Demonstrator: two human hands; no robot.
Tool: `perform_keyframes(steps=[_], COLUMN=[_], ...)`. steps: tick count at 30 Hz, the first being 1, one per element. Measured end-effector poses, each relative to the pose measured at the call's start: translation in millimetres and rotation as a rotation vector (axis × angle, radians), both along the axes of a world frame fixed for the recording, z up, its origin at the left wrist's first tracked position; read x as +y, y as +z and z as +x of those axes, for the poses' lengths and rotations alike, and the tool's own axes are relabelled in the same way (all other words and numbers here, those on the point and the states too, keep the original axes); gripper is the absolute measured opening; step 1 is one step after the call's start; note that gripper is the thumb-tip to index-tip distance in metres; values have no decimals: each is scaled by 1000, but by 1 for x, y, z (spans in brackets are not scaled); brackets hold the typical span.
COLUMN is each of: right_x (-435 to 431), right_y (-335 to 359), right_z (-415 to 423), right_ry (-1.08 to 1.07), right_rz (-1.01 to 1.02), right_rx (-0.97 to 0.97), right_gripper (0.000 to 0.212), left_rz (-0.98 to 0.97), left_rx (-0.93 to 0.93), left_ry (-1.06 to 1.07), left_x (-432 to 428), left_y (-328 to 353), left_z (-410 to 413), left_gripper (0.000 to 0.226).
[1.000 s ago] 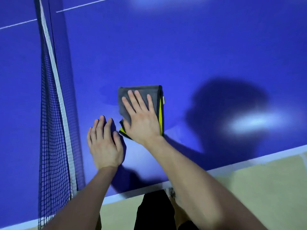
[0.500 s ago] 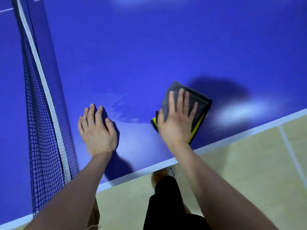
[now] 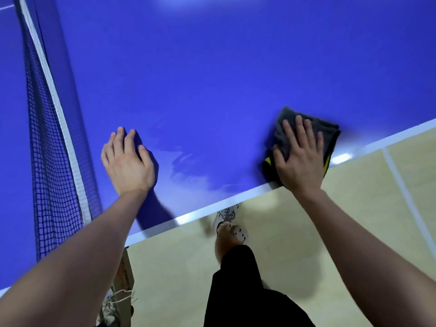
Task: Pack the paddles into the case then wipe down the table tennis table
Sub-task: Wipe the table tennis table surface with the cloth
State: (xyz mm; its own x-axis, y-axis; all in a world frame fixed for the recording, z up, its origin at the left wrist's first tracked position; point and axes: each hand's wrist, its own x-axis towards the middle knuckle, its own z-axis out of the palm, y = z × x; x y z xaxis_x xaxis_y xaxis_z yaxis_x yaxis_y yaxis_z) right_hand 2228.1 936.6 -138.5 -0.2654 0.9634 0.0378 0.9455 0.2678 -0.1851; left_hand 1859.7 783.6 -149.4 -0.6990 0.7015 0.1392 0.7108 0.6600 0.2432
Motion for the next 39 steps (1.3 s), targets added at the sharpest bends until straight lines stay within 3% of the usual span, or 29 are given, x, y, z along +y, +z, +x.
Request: perform_keyframes(steps=[2, 4, 9, 13, 17, 20, 24, 28, 31, 33, 35, 37, 39], right_x=[-17, -58, -174, -133, -62, -53, -113, -193, -198, -184, -165, -139, -113], right_y=[4, 8, 22, 5, -1, -5, -1, 5, 1, 1, -2, -4, -5], right_z=[-27, -74, -174, -126, -52, -43, -101, -168, -176, -172, -179, -208, -255], right_ry=[-149, -146, 479, 583, 380, 268, 130, 610, 695, 745, 799, 771, 698], right_rz=[1, -4, -152, -77, 17, 36, -12, -90, -93, -71, -42, -9, 3], right_rx=[-18, -28, -41, 87, 58, -19, -52, -56, -35, -40, -33, 3, -4], right_gripper=[73, 77, 80, 71, 69, 73, 78, 78, 75, 74, 74, 73, 74], left_rz=[-44, -151, -471, -723, -786, -736, -731, -769, -781, -671, -465, -284, -220], left_rx=[-17, -69, -149, -244, -278, -249, -189, -156, -62, 134, 275, 291, 167], left_ry=[-32, -83, -127, -127, -161, -157, -193, -251, -365, -445, -416, -321, -169], left_x=[-1, -1, -32, -52, -56, -62, -63, -60, -55, -60, -75, -94, -115], left_y=[5, 17, 64, 85, 84, 78, 77, 92, 112, 126, 137, 147, 149], left_z=[0, -5, -10, -2, -5, -6, -8, -9, -26, -45, -67, -85, -101], left_gripper=[51, 53, 76, 118, 147, 146, 145, 134, 88, 68, 64, 72, 84])
